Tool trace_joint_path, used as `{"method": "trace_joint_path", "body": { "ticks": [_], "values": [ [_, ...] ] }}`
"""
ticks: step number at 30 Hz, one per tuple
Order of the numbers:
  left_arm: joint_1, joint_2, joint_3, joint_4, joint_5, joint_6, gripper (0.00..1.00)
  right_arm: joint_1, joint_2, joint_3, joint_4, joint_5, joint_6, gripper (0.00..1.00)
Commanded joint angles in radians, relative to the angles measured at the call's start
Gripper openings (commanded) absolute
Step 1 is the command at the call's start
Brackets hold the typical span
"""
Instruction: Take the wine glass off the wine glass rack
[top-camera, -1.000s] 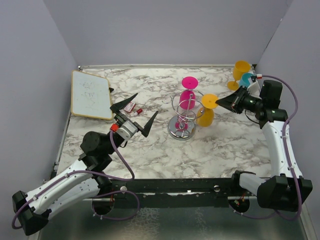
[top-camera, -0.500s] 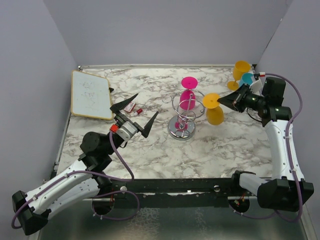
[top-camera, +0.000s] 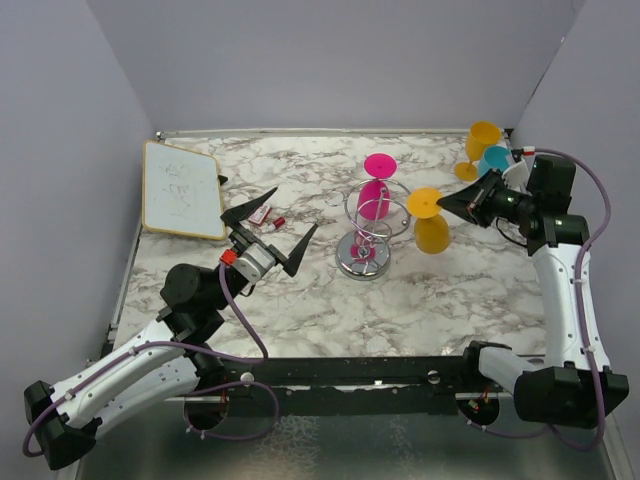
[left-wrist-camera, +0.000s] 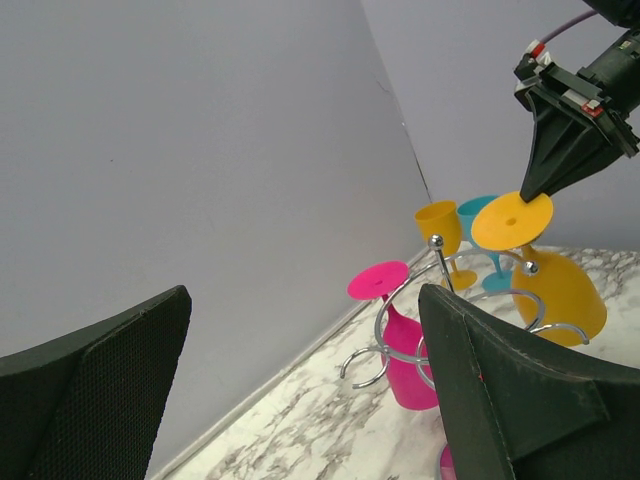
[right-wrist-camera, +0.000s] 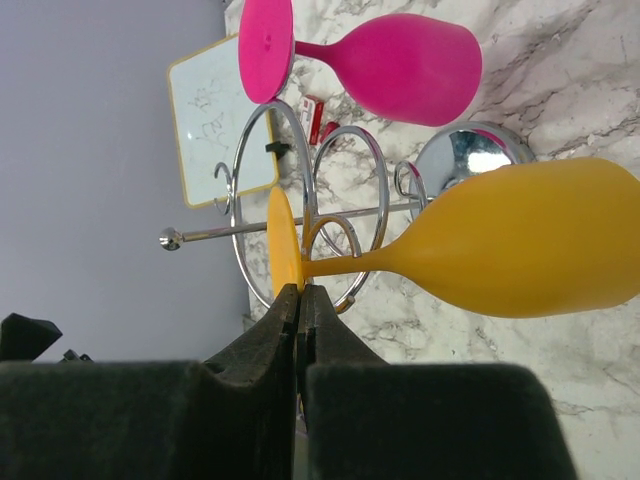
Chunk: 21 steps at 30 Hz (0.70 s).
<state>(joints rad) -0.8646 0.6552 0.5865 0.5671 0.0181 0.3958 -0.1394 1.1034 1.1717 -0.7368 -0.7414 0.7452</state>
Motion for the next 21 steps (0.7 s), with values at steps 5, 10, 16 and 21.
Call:
{"method": "trace_joint_path", "body": {
  "ticks": [5, 10, 16, 21],
  "values": [
    [-0.01, -0.009, -0.009, 0.022, 0.019, 0.001, 0.99, -0.003, -0.037, 0.08, -0.103, 0.123, 0.024, 0.01],
    [-0.014, -0.011, -0.008, 0.02, 0.019, 0.002, 0.99, -0.003, -0.05, 0.107, -0.158, 0.191, 0.015, 0.01],
    [-0.016, -0.007, -0.008, 0.02, 0.021, 0.002, 0.99, -0.003, -0.057, 0.142, -0.191, 0.229, -0.021, 0.01],
    [-0.019, -0.003, -0.009, 0.02, 0.019, 0.003, 0.99, -0.003, -0.068, 0.192, -0.21, 0.314, -0.09, 0.01]
  ]
}}
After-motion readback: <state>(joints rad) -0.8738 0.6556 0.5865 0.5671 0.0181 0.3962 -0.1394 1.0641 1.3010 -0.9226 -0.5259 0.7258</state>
